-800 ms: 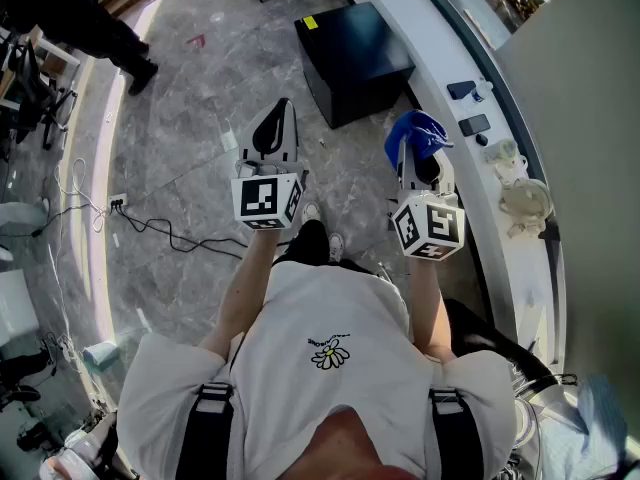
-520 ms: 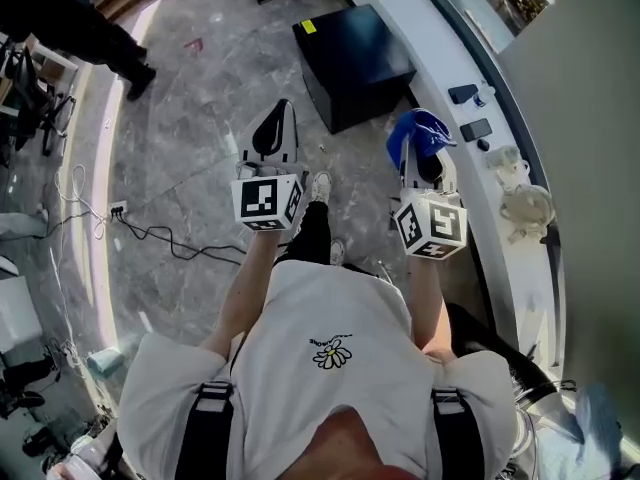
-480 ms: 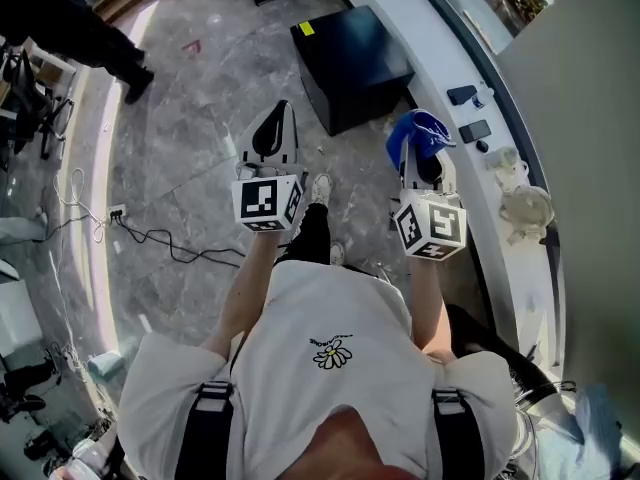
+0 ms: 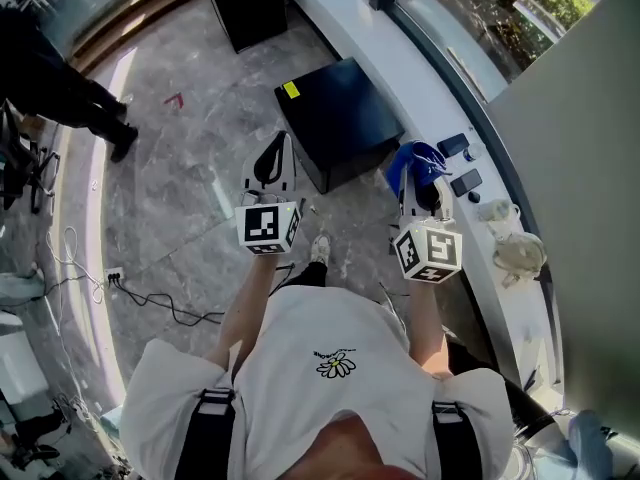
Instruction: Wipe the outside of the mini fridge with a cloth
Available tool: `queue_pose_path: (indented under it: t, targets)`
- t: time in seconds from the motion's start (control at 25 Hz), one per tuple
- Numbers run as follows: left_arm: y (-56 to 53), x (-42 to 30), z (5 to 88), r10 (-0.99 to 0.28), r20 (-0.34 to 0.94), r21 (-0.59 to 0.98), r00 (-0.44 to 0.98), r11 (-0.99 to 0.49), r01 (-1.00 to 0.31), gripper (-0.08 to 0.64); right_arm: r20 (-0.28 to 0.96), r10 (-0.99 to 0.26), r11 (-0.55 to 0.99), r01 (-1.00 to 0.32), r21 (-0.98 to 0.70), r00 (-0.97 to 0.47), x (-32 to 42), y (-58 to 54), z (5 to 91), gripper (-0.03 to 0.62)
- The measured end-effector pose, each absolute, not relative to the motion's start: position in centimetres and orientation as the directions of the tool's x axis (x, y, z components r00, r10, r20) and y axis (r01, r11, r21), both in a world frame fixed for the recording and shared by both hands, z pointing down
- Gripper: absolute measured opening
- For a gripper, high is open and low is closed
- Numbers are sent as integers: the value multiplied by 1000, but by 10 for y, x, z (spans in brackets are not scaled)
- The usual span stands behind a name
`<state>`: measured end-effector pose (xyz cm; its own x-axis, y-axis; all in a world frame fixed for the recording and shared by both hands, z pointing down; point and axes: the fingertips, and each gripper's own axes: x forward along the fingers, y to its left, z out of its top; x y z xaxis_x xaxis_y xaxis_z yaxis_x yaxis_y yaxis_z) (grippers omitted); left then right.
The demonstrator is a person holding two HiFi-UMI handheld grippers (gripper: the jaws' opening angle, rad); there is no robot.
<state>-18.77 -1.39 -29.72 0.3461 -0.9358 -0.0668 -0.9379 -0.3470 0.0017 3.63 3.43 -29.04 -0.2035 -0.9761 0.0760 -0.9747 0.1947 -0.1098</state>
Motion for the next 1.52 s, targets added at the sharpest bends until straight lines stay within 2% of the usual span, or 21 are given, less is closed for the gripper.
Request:
queue_pose_path:
  t: [0.28,0.56,1.04,1.36,1.52]
  targets:
    - [-94,-200,-296,-934,-69,29,350,-352,-935,5,52,-986,156,-982,-104,-162,27,-28,-301,75]
    - [-101,-205,-283,-950,-43,66,310,-312,-948,5,83,-973,209,-975,-77,-216,15,-62,-295,75]
    - [-102,-190,-289,-959,-47,33,278,-280,-960,5,21,-965,257,-963,-82,-260,22,-88,-310,75]
    - [-74,-161,-257,-967,8,-3,256,-256,-967,5,26,-959,281,-957,-76,-284,57,-74,-280,75]
    - [-83,-152,-197,-960,21,-22,279,-280,-960,5,61,-967,241,-964,-112,-248,68,-79,-215,75]
